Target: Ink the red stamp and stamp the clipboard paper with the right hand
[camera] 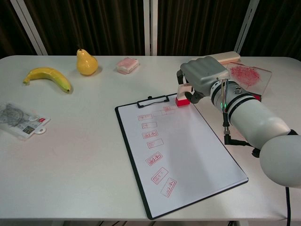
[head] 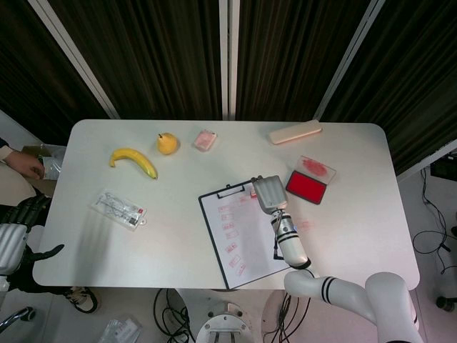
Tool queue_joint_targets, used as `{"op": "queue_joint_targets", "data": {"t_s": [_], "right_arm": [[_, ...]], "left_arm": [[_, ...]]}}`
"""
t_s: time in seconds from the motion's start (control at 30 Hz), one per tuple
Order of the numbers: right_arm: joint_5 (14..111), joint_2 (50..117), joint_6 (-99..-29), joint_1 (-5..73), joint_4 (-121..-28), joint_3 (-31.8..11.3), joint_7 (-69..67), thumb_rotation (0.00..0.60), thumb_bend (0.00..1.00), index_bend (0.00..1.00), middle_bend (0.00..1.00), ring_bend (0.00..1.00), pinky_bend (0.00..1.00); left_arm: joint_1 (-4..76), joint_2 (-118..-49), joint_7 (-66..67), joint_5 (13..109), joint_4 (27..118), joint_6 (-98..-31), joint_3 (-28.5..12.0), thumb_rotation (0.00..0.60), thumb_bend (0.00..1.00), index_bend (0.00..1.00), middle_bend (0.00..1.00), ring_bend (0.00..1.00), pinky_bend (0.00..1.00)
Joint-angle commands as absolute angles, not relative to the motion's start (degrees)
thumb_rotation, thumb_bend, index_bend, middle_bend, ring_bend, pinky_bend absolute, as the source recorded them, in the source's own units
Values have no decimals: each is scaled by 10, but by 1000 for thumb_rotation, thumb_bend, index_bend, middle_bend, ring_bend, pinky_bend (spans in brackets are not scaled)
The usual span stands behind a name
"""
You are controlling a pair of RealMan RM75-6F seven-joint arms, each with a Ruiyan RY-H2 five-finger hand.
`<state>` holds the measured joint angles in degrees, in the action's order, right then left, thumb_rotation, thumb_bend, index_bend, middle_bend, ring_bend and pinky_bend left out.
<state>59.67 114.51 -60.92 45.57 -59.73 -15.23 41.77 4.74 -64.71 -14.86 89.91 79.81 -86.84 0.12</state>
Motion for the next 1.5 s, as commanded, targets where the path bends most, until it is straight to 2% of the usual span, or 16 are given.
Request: {"op": "queue_joint_targets", "data": {"t_s": [0.03,1.5], "right_arm": [[599,1151,-608,456,-589,-151,413,600,418,723,568,720,903],[610,1184,-587,453,-526,-147,399,600,419,730,576,720,903]], "left_arm": [[47,-647,-149,899,797,-868,1,497,92,110,68,88,191],[46,-652,-157,897,787,-866,1,498,93,110,68,88,191]]}}
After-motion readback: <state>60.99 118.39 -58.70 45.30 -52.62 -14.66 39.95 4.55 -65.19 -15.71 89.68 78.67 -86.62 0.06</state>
